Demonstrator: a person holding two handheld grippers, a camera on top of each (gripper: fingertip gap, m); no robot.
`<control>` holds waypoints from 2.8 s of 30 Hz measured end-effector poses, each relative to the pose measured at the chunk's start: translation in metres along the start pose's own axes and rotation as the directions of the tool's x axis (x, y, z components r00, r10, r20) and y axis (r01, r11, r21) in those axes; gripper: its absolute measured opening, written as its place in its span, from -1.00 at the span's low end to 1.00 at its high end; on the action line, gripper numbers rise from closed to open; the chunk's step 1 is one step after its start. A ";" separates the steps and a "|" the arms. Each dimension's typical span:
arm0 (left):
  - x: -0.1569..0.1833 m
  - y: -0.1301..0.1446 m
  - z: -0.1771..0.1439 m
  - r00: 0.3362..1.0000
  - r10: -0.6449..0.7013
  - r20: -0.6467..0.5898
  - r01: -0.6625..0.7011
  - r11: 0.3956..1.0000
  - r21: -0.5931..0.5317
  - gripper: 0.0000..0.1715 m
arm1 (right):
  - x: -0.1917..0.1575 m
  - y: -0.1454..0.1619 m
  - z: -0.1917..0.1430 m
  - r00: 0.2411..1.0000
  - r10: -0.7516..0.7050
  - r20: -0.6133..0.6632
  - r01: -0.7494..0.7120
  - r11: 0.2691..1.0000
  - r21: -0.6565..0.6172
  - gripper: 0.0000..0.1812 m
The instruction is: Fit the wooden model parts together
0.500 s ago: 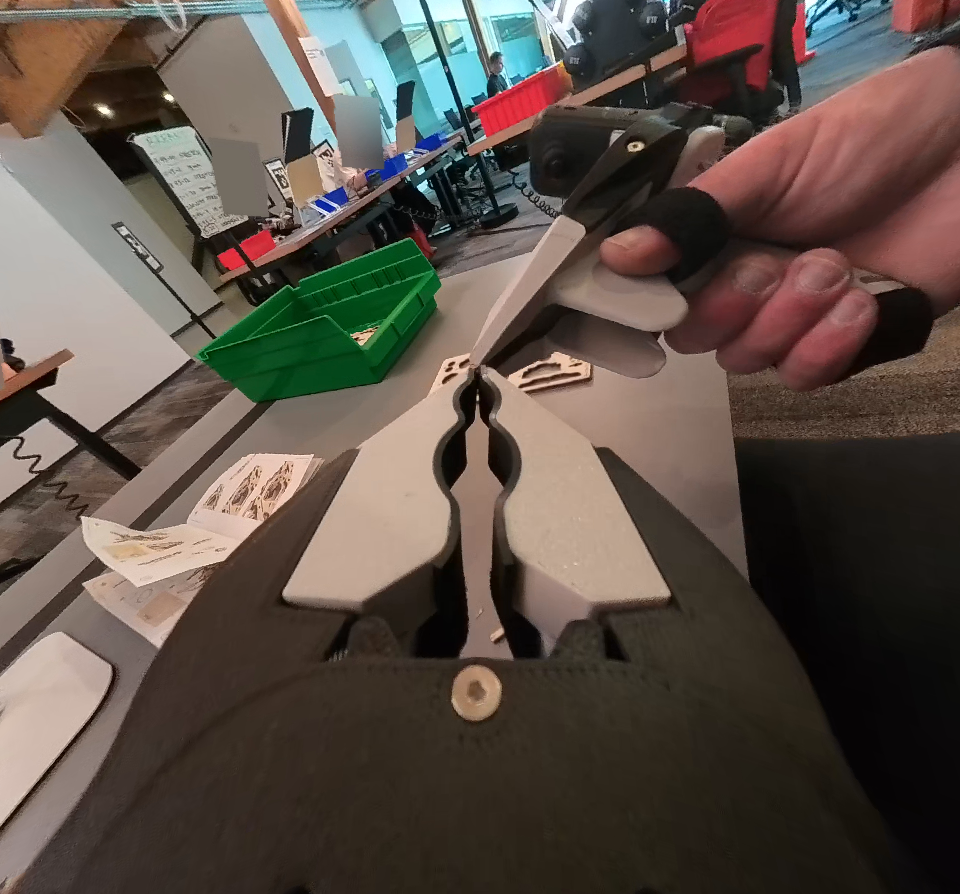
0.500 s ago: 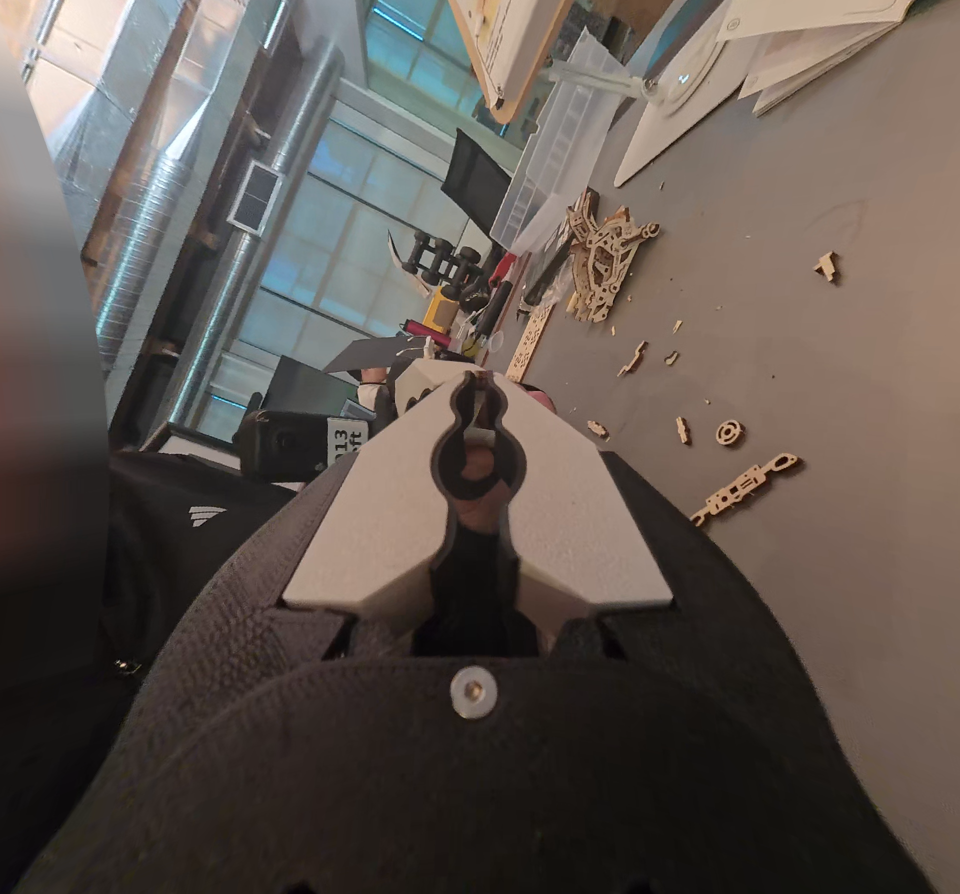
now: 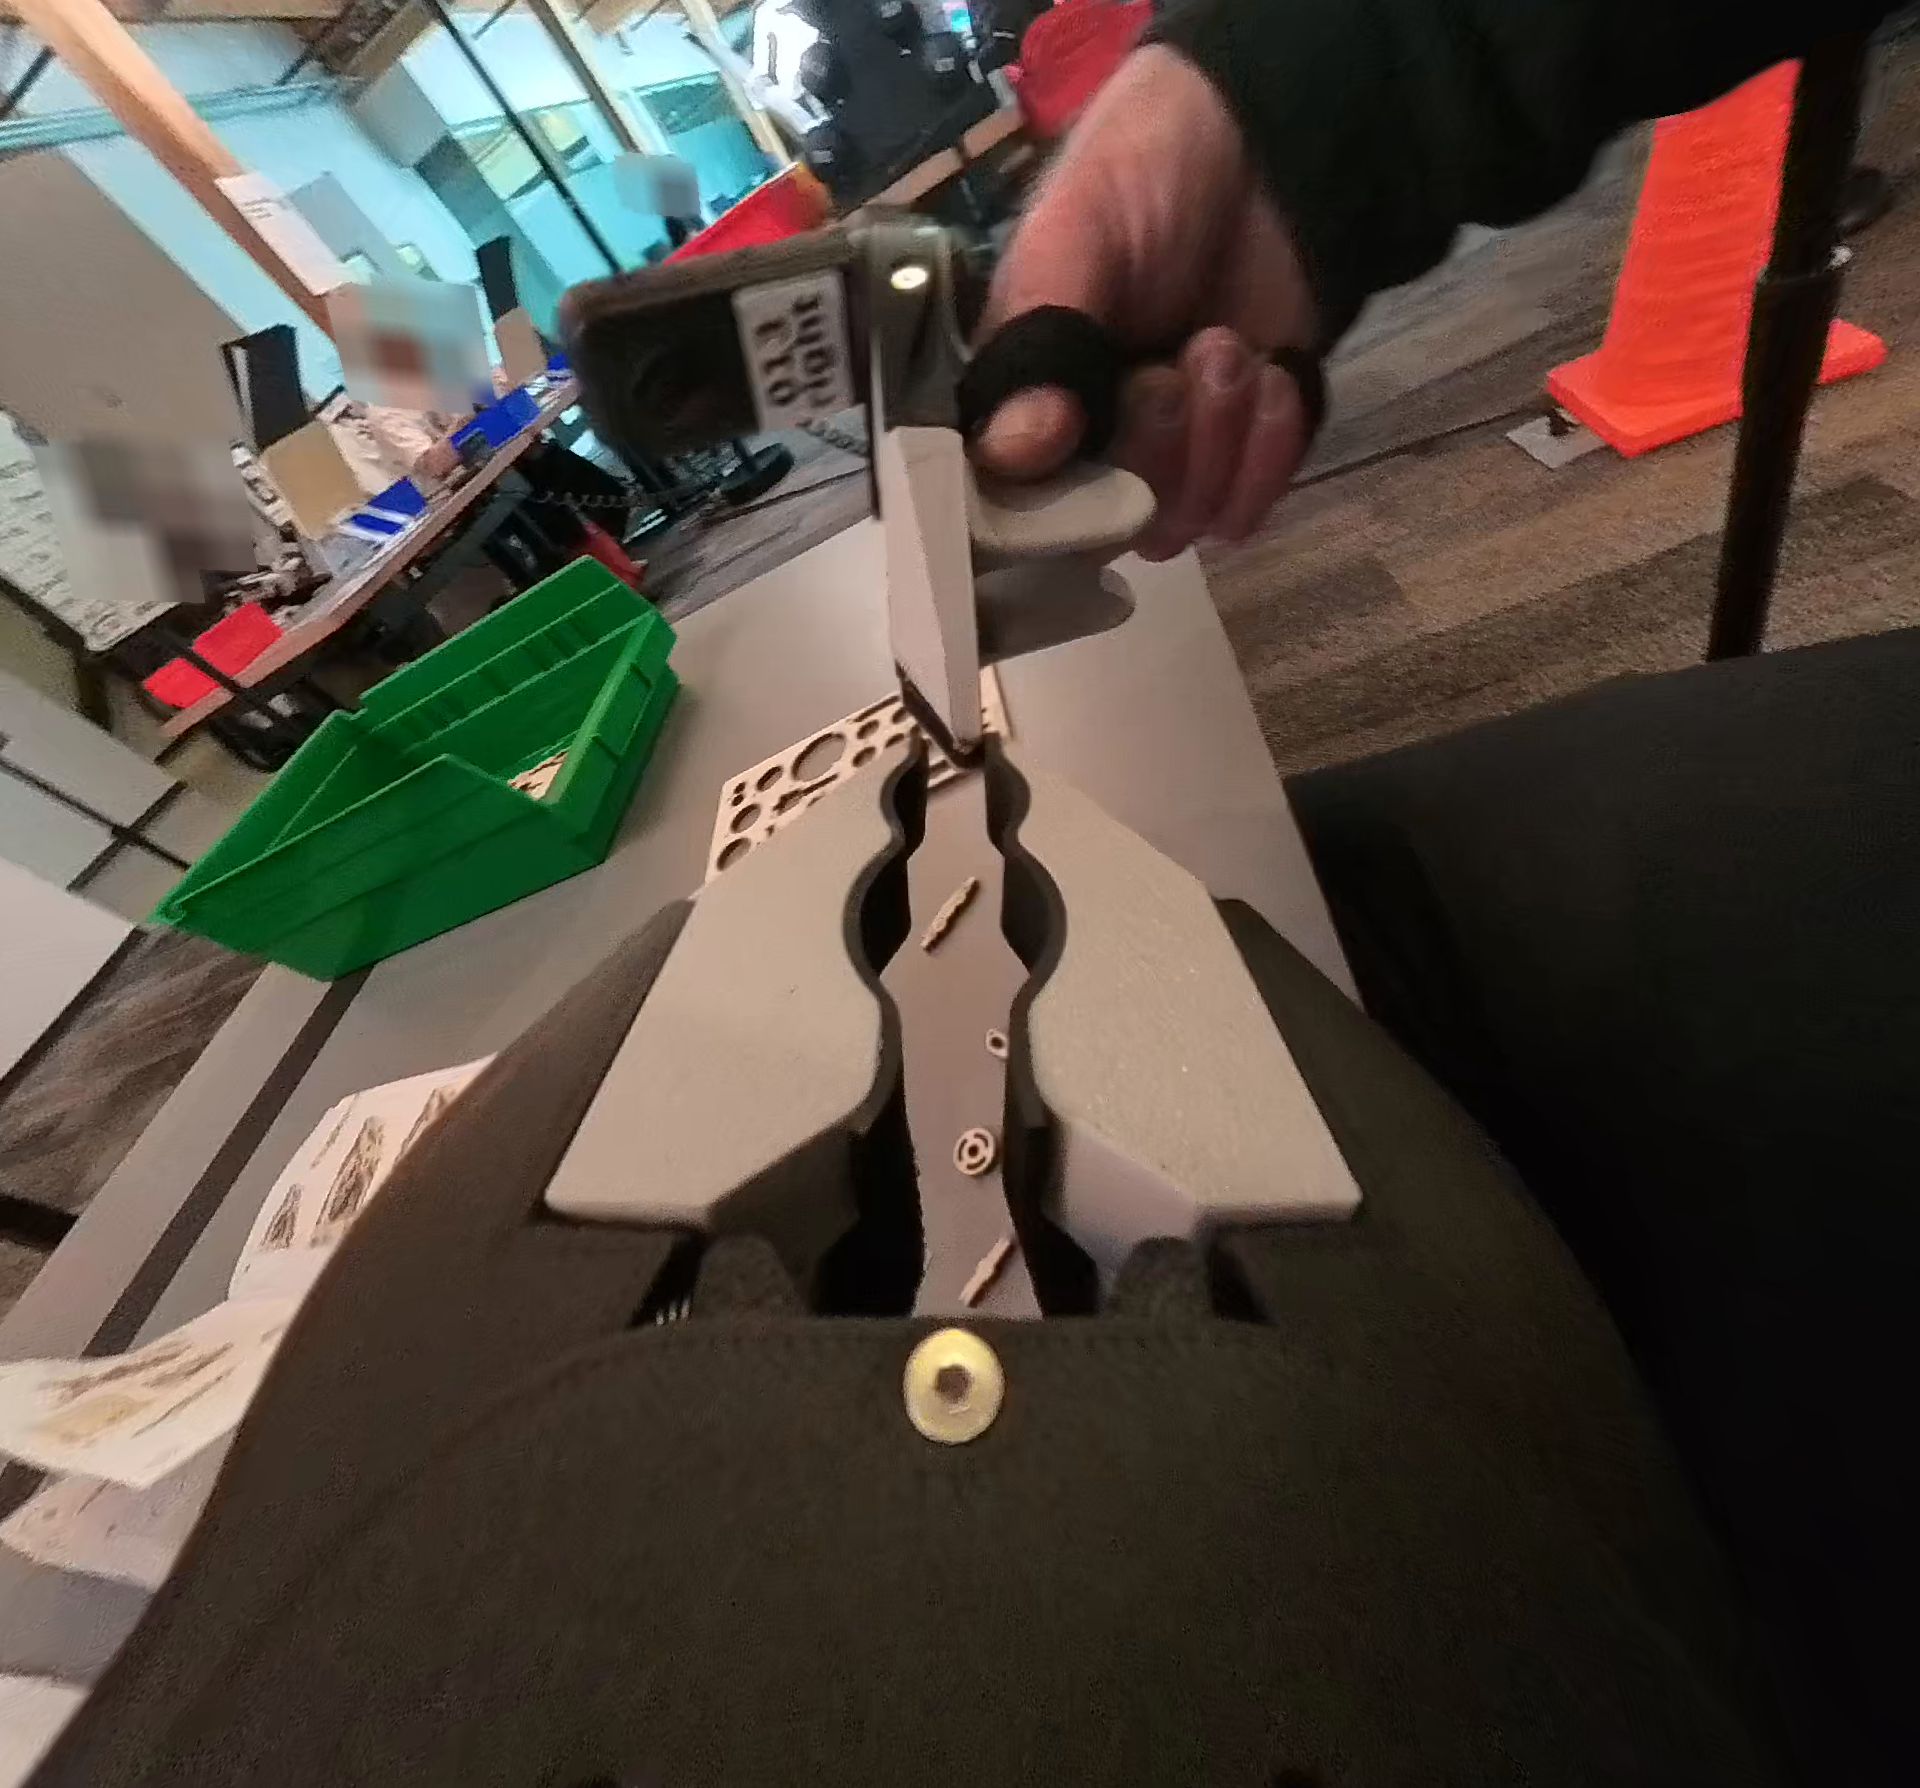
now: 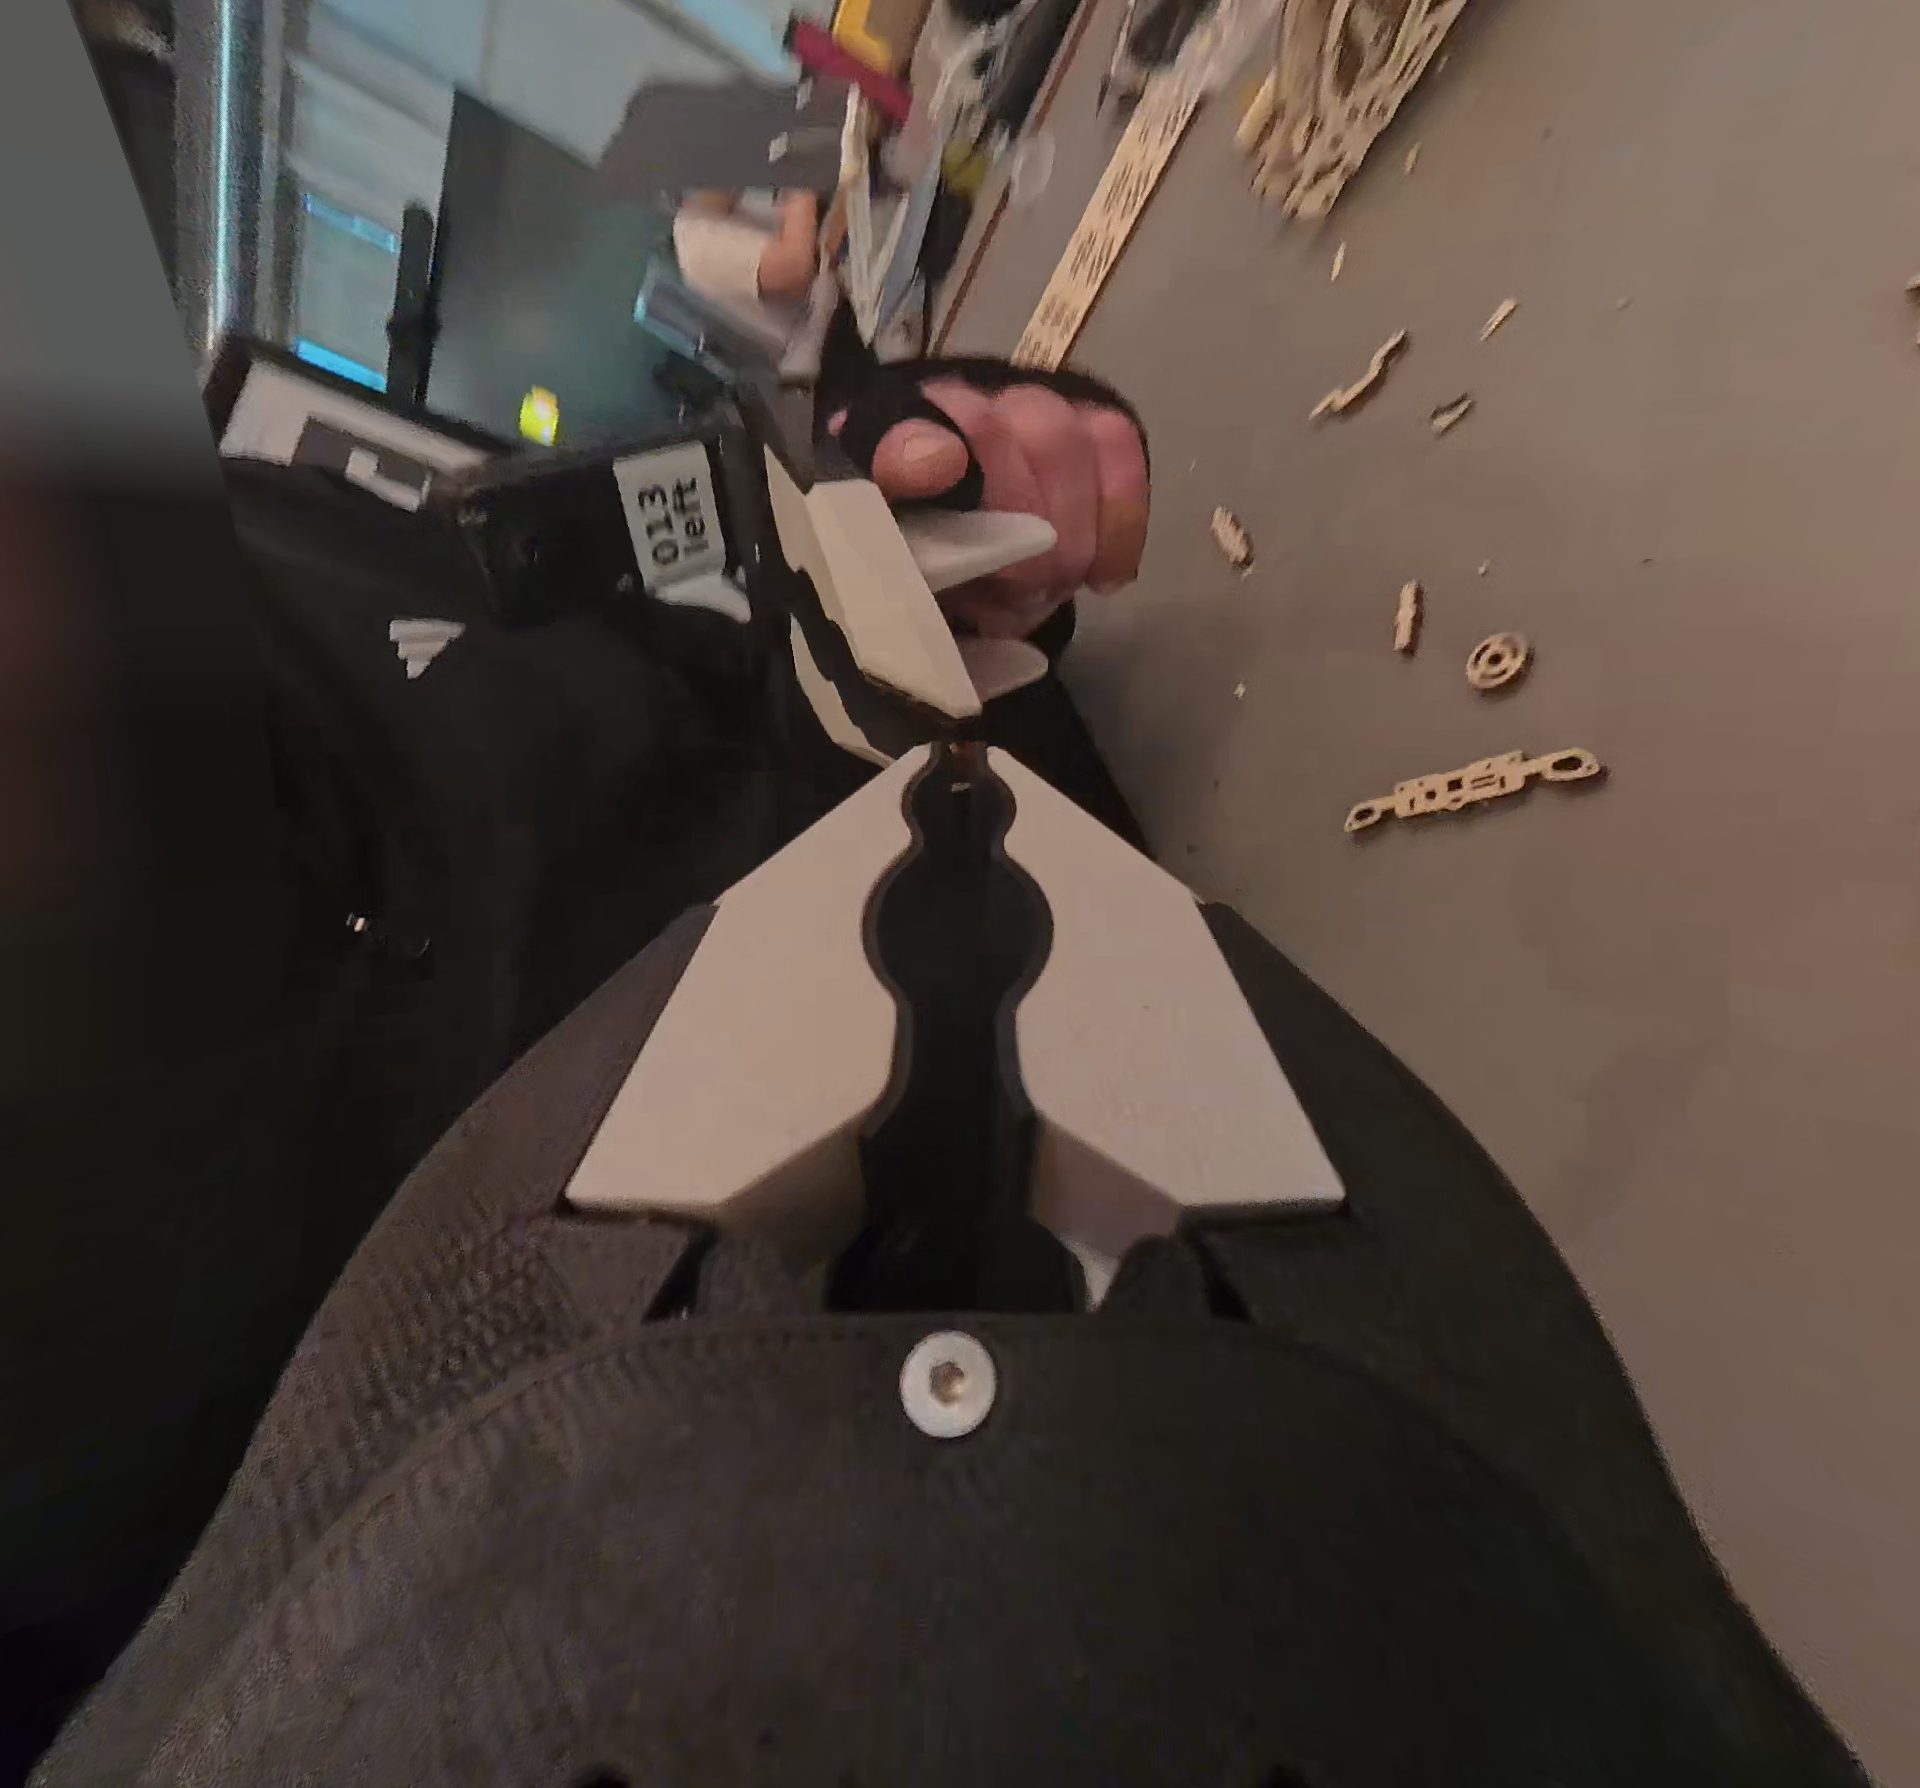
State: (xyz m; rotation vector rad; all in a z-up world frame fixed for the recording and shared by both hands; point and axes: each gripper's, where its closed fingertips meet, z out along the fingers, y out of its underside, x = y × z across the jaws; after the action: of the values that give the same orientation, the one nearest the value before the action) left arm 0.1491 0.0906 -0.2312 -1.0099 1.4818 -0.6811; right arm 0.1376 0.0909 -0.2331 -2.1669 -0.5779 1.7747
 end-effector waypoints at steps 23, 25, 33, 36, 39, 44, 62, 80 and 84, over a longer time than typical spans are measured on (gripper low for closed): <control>0.007 0.001 0.000 0.998 -0.027 -0.051 0.028 0.999 0.022 -0.96 | 0.001 0.004 0.002 0.990 -0.003 0.143 0.023 0.990 -0.141 -1.00; 0.003 0.001 0.000 0.999 -0.035 -0.031 0.036 0.999 0.023 -0.97 | 0.002 0.000 0.002 0.990 -0.006 0.144 0.023 0.993 -0.117 -1.00; -0.018 0.011 -0.003 0.992 -0.059 0.109 0.059 0.998 0.002 -0.98 | 0.010 -0.023 0.006 0.995 -0.011 0.096 -0.001 0.992 0.127 -0.99; -0.027 0.011 -0.003 0.986 -0.067 0.155 0.066 0.998 0.011 -0.98 | 0.010 -0.032 0.005 0.997 -0.021 0.069 0.005 0.976 0.217 -0.99; -0.033 0.015 -0.003 0.980 -0.071 0.186 0.071 0.997 0.008 -0.99 | 0.014 -0.038 0.005 0.999 -0.017 0.034 0.007 0.958 0.286 -0.98; -0.036 0.020 -0.003 0.975 -0.079 0.206 0.080 0.997 0.002 -0.99 | 0.019 -0.042 0.006 0.999 0.016 0.038 -0.028 0.934 0.357 -0.98; -0.039 0.026 0.000 0.969 -0.087 0.230 0.089 0.996 0.001 -0.99 | 0.027 -0.045 -0.001 1.000 0.029 -0.003 -0.026 0.915 0.402 -0.97; -0.028 0.030 0.005 0.984 -0.041 0.174 0.048 0.998 -0.037 -0.99 | 0.031 -0.034 0.004 0.999 0.034 -0.019 -0.026 0.939 0.342 -0.99; -0.029 0.030 0.006 0.983 -0.057 0.177 0.064 0.997 -0.037 -0.99 | 0.031 -0.034 0.003 0.999 0.017 -0.050 0.001 0.940 0.341 -0.99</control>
State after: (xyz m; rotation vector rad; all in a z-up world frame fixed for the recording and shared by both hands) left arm 0.1478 0.1307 -0.2444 -1.1224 1.3208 -0.5899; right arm 0.1352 0.1358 -0.2451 -1.9698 -0.2265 1.6716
